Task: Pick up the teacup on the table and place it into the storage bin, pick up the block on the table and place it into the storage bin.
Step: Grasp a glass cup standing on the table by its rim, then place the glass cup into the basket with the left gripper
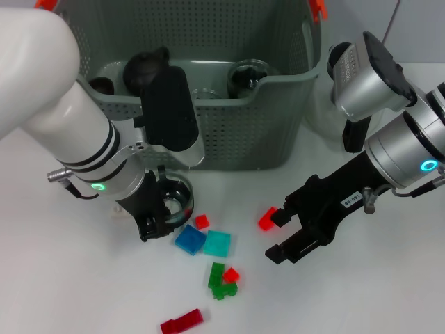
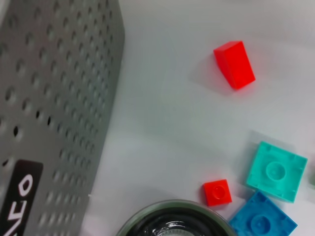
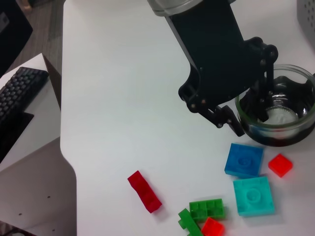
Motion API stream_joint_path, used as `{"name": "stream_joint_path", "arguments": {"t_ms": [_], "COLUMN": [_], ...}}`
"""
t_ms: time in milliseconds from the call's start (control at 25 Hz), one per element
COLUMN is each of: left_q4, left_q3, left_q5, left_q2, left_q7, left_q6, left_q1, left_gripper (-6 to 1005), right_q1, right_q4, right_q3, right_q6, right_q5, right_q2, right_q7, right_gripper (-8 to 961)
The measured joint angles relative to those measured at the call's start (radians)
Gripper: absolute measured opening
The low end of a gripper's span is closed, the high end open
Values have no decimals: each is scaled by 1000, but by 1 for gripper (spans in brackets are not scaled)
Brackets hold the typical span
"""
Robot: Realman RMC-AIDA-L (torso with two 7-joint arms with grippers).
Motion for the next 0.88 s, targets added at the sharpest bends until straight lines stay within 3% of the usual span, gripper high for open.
{"name": "stream_joint_path", "arguments": {"t_ms": [200, 480, 640, 880], "left_q4": [4, 0, -26, -155], "left_q3": [-1, -1, -22, -145], "left_q5": [1, 4, 1, -50], "left_q2": [1, 1, 3, 1], "left_q7": [0, -3, -2, 17], "left_q6": [4, 19, 71, 278], "left_q1": [-1, -2, 0, 11], "left_gripper": [206, 48, 47, 47], "right_q1": [-1, -1, -3, -3], "right_q4": [0, 0, 0, 0], "right_q3": [1, 1, 1, 9], "right_q6": [0, 0, 1, 4], "right_q5": [0, 0, 0, 1], "right_q2": [0, 0, 0, 0], "right_q7": [0, -3, -4, -9], "right_gripper": [761, 762, 764, 763]}}
